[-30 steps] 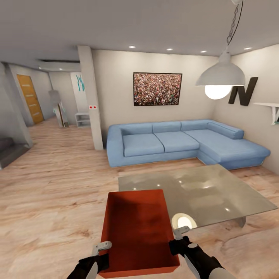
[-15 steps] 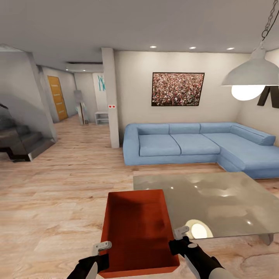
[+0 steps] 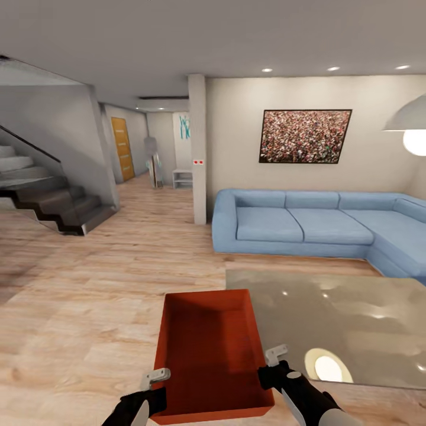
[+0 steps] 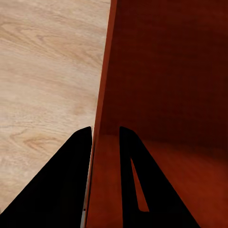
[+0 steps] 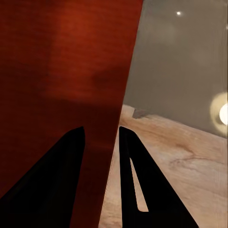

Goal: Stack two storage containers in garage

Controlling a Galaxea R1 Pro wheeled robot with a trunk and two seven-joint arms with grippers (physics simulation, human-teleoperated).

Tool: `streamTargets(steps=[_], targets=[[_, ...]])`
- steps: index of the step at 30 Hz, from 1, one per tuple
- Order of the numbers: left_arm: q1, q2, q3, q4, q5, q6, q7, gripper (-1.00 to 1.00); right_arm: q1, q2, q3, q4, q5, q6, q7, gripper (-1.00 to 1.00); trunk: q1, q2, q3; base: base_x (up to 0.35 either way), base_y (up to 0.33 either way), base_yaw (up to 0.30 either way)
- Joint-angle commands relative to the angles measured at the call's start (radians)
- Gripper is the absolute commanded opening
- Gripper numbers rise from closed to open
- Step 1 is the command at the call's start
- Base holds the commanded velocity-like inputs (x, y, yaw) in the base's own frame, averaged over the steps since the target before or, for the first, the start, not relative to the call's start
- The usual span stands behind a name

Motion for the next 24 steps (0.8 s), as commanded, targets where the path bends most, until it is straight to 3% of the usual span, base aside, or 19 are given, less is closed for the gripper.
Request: streamTargets(steps=[1, 24], targets=[[0.0, -0.008, -0.036, -0.003, 0.018, 0.003, 0.009, -1.0, 0.0, 0.059, -0.029, 0.0, 0.013, 0.006, 0.001, -1.0, 0.0, -0.001, -0.001, 0.0, 0.0, 0.3], [0.0, -0.008, -0.036, -0.003, 0.018, 0.003, 0.009, -1.0, 0.0, 0.059, -0.029, -0.001, 0.014, 0.007, 0.001, -1.0, 0.0, -0.001, -0.001, 0.0, 0.0, 0.3]])
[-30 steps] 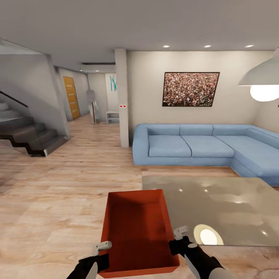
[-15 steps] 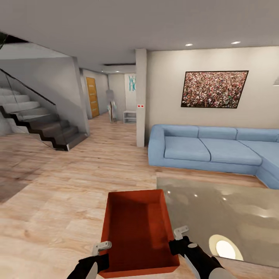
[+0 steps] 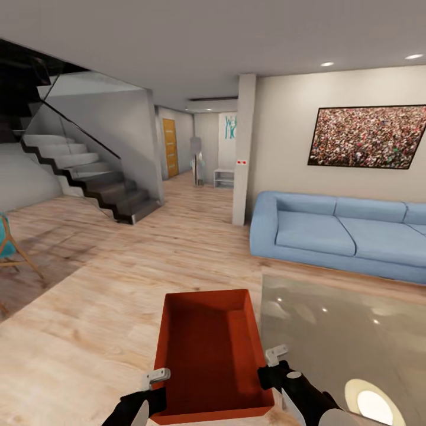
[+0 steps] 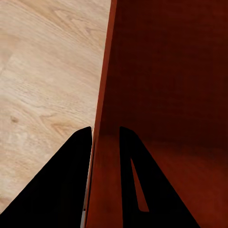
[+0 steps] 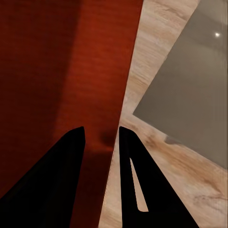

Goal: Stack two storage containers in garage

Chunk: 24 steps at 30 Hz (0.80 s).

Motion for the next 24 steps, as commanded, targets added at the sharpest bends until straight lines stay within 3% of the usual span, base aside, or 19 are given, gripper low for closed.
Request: streamTargets(steps=[1, 24], targets=[[0.0, -0.008, -0.036, -0.003, 0.018, 0.003, 0.009, -1.0, 0.0, 0.059, -0.028, 0.0, 0.013, 0.006, 0.001, -1.0, 0.0, -0.001, -0.001, 0.0, 0.0, 0.3], [0.0, -0.002, -0.036, -0.003, 0.018, 0.003, 0.003, -1.0, 0.0, 0.059, -0.028, 0.0, 0.014, 0.006, 0.001, -1.0, 0.0, -0.001, -0.001, 0.006, 0.0, 0.3]])
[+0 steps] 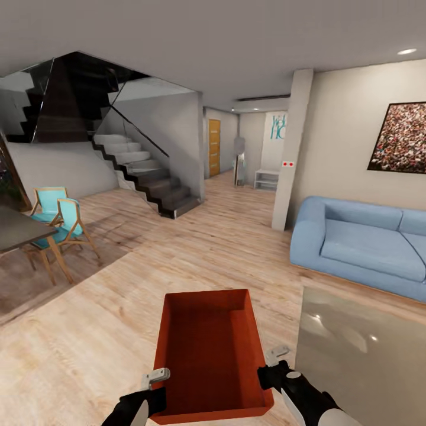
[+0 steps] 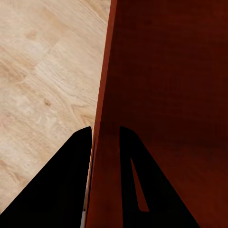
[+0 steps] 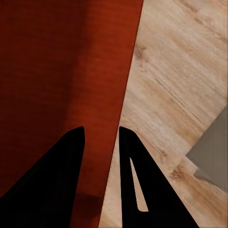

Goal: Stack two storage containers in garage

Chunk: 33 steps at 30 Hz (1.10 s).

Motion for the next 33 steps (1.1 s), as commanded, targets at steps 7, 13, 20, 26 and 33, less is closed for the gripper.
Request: streamTargets(steps=[7, 13, 20, 26, 33], targets=[[0.0, 0.012, -0.042, -0.004, 0.025, 0.003, 0.007, -1.0, 0.0, 0.056, -0.024, -0.001, 0.009, 0.006, 0.001, -1.0, 0.001, -0.001, -0.001, 0.272, 0.0, 0.3], [0.001, 0.017, -0.042, -0.004, 0.025, 0.003, 0.007, -1.0, 0.0, 0.056, -0.025, 0.0, 0.009, 0.006, 0.004, -1.0, 0.001, -0.001, -0.001, 0.324, 0.0, 0.181], [0.001, 0.018, -0.042, -0.004, 0.025, 0.002, 0.007, -1.0, 0.0, 0.056, -0.025, 0.0, 0.009, 0.006, 0.006, -1.0, 0.001, -0.001, -0.001, 0.27, 0.0, 0.008], [0.001, 0.017, -0.041, -0.004, 0.025, 0.003, 0.007, -1.0, 0.0, 0.056, -0.025, -0.001, 0.009, 0.006, 0.006, -1.0, 0.001, -0.001, -0.001, 0.025, 0.0, 0.0], [0.0, 0.018, -0.041, -0.004, 0.025, 0.003, 0.007, -1.0, 0.0, 0.056, -0.025, 0.0, 0.009, 0.006, 0.006, -1.0, 0.001, -0.001, -0.001, 0.133, 0.0, 0.0]])
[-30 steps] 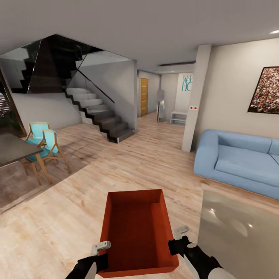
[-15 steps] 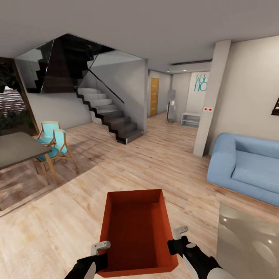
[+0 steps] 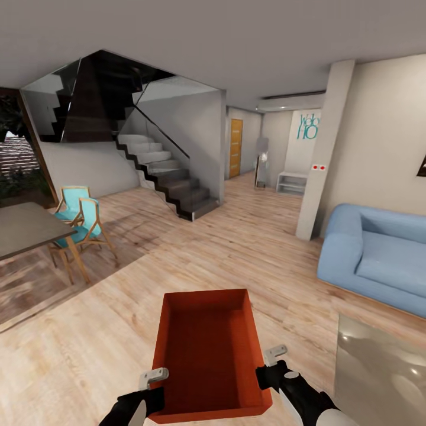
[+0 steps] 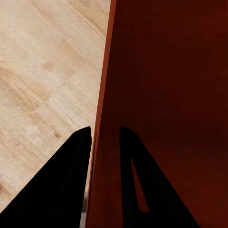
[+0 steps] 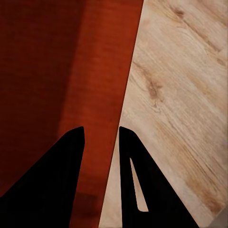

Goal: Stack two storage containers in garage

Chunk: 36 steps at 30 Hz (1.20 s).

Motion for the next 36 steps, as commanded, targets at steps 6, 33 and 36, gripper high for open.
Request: streamTargets(steps=[6, 33, 36], targets=[[0.001, 0.006, -0.01, -0.004, -0.003, 0.006, 0.011, -1.0, -0.001, 0.046, -0.02, 0.001, 0.003, 0.007, 0.017, -1.0, 0.001, -0.001, -0.001, 0.311, 0.0, 0.0], [0.001, 0.008, -0.01, -0.004, -0.003, 0.004, 0.011, -1.0, -0.001, 0.046, -0.02, 0.0, 0.003, 0.007, 0.017, -1.0, 0.001, -0.001, -0.001, 0.324, 0.015, 0.0], [0.001, 0.008, -0.01, -0.004, -0.003, 0.004, 0.011, -1.0, -0.001, 0.046, -0.02, 0.0, 0.004, 0.007, 0.018, -1.0, 0.001, -0.001, -0.001, 0.325, 0.0, 0.0]])
